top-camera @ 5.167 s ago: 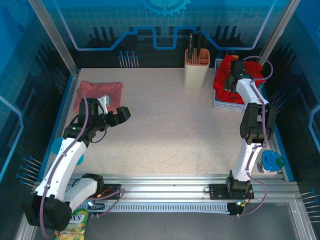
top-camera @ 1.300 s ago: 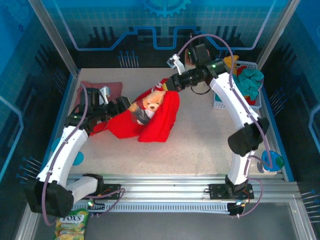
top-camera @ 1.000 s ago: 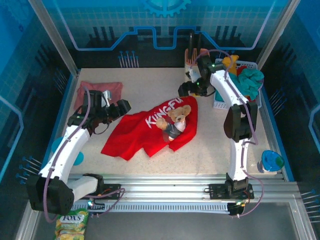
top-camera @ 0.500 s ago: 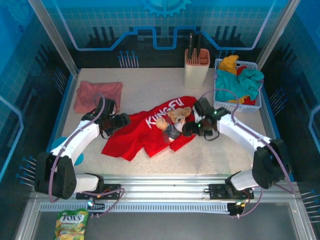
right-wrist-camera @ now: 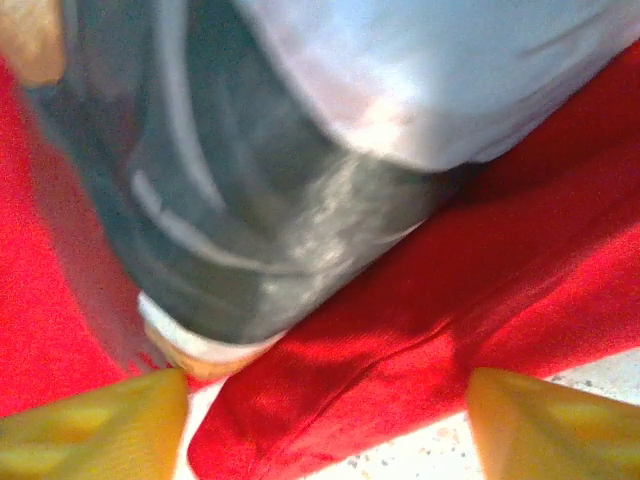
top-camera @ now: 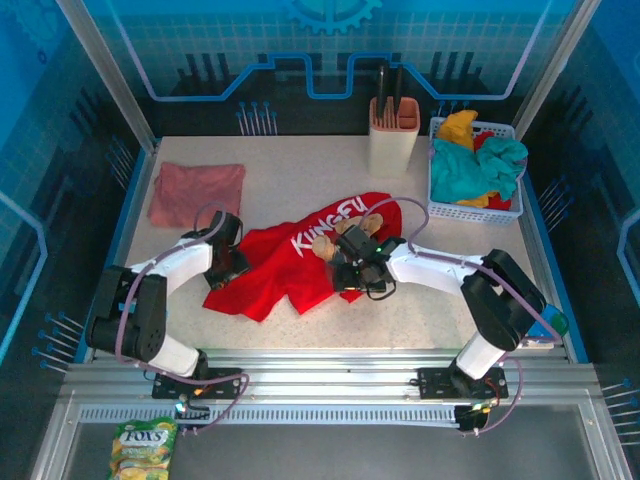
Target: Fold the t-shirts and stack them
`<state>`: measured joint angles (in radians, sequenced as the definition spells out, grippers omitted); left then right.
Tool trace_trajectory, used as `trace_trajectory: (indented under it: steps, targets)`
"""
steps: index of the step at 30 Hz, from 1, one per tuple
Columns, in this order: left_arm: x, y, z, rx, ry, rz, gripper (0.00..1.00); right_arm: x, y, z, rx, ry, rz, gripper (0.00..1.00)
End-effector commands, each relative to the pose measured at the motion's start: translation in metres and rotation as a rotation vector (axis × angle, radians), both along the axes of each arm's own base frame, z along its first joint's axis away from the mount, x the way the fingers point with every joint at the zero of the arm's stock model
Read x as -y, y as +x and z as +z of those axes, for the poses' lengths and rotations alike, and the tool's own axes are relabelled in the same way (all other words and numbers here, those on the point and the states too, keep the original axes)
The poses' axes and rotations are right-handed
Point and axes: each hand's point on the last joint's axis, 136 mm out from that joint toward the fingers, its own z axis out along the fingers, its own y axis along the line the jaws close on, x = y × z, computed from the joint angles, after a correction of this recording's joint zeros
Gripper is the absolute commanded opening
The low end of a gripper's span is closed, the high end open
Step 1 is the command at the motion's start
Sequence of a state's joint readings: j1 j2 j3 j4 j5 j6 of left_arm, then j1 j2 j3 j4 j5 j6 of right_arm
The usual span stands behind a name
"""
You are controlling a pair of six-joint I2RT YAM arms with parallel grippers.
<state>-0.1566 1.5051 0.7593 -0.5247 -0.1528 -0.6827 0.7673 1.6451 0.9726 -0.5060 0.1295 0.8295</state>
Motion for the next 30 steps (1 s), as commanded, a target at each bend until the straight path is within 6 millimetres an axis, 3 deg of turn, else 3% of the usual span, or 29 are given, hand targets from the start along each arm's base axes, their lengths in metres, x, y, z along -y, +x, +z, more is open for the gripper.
trace_trajectory:
  steps: [1, 4, 8, 11, 13, 16, 21, 23, 25, 26, 29, 30]
  targets:
    - [0.005, -0.003, -0.011, -0.012, -0.026, 0.011, 0.58, 0.012, 0.004, -0.01, 0.025, -0.054, -0.063, 0.59]
    - [0.011, -0.003, -0.014, -0.036, -0.021, -0.007, 0.47, 0.019, 0.006, -0.013, 0.017, -0.056, -0.074, 0.37]
    - [0.015, -0.002, -0.015, -0.038, -0.041, -0.004, 0.21, 0.033, 0.008, -0.002, 0.025, -0.051, -0.084, 0.06]
    - [0.015, 0.0, -0.012, -0.046, -0.039, -0.017, 0.0, 0.051, 0.01, 0.017, 0.041, -0.034, -0.075, 0.0]
    - [0.017, 0.004, -0.003, -0.047, -0.037, -0.042, 0.0, 0.068, 0.017, 0.041, 0.062, 0.0, -0.055, 0.0]
    - [0.015, 0.014, 0.039, 0.018, -0.025, -0.067, 0.0, 0.104, 0.036, 0.091, 0.116, -0.005, -0.055, 0.0]
    - [0.011, 0.03, 0.158, 0.245, -0.014, -0.09, 0.0, 0.154, 0.101, 0.178, 0.258, 0.031, -0.136, 0.0]
    - [0.009, 0.034, 0.198, 0.305, -0.006, -0.098, 0.0, 0.168, 0.141, 0.207, 0.31, 0.012, -0.165, 0.46]
    - [0.01, 0.039, 0.225, 0.359, -0.012, -0.106, 0.0, 0.179, 0.17, 0.222, 0.335, -0.038, -0.183, 0.54]
    - [0.01, 0.04, 0.233, 0.374, -0.011, -0.105, 0.0, 0.181, 0.18, 0.223, 0.326, -0.05, -0.189, 0.67]
    - [0.012, 0.044, 0.25, 0.409, -0.028, -0.109, 0.0, 0.164, 0.175, 0.219, 0.297, -0.048, -0.155, 1.0]
    - [0.013, 0.048, 0.255, 0.425, -0.036, -0.106, 0.0, 0.155, 0.167, 0.214, 0.302, -0.046, -0.137, 1.0]
